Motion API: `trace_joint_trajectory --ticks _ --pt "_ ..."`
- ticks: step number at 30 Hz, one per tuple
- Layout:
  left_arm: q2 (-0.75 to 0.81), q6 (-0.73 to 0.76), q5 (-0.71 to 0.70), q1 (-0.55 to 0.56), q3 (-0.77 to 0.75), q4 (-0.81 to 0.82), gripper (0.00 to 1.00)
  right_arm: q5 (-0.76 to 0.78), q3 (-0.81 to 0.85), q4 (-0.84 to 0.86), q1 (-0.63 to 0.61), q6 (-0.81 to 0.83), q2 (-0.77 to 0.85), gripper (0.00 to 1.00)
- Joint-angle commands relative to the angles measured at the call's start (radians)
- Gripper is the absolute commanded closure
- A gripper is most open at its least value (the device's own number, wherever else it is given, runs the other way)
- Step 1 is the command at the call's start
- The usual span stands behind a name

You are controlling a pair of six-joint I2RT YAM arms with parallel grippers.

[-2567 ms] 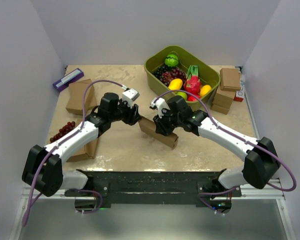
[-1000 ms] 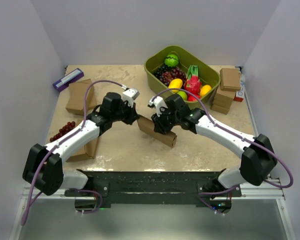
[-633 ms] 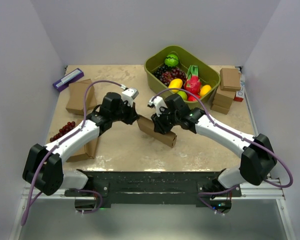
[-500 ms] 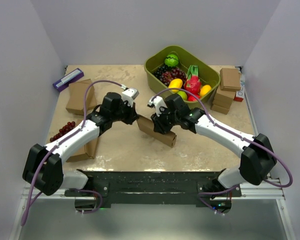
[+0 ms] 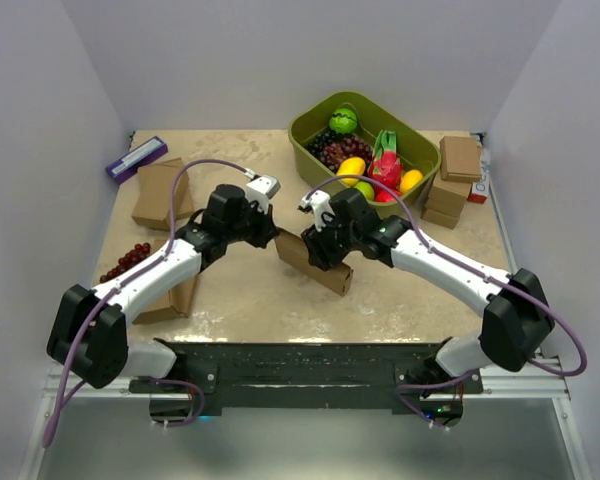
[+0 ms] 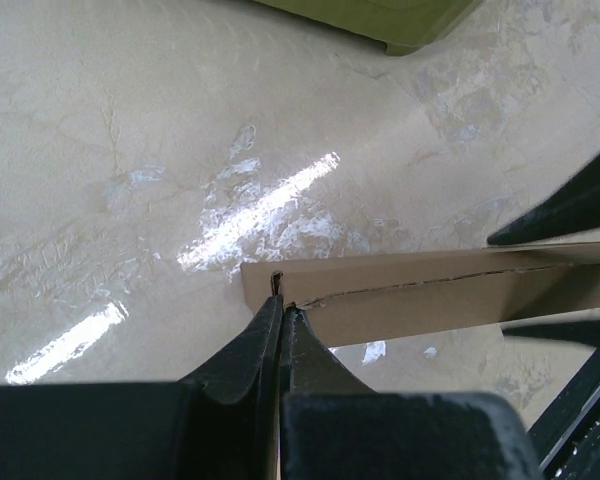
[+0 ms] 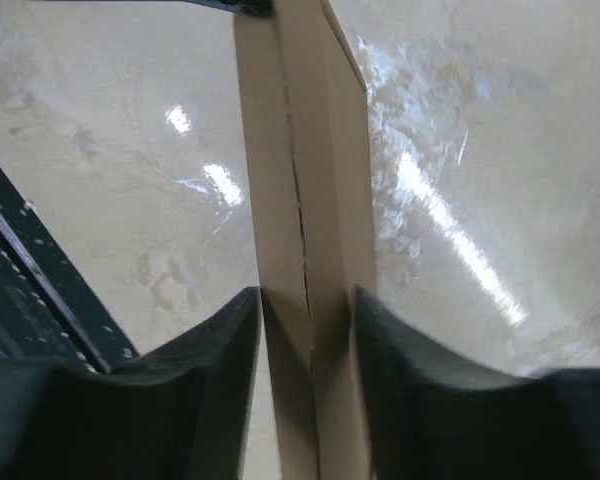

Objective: Fold the paper box

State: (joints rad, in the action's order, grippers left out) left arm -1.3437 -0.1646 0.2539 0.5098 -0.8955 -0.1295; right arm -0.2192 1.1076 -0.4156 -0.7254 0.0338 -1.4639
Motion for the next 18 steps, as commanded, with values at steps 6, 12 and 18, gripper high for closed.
trace_joint_trajectory --ticks 6,12,18 --pt "-0.037 0.000 -0.085 0.035 -0.023 -0.045 1.00 0.283 0.044 -0.236 0.006 -0.285 0.187 0.30" --pt "-0.035 0.002 -0.111 0.048 -0.025 -0.048 1.00 0.408 0.026 -0.402 0.004 -0.481 0.324 0.34" --pt "-0.044 0.004 -0.123 0.068 -0.025 -0.053 1.00 0.322 -0.043 -0.398 0.003 -0.587 0.408 0.52"
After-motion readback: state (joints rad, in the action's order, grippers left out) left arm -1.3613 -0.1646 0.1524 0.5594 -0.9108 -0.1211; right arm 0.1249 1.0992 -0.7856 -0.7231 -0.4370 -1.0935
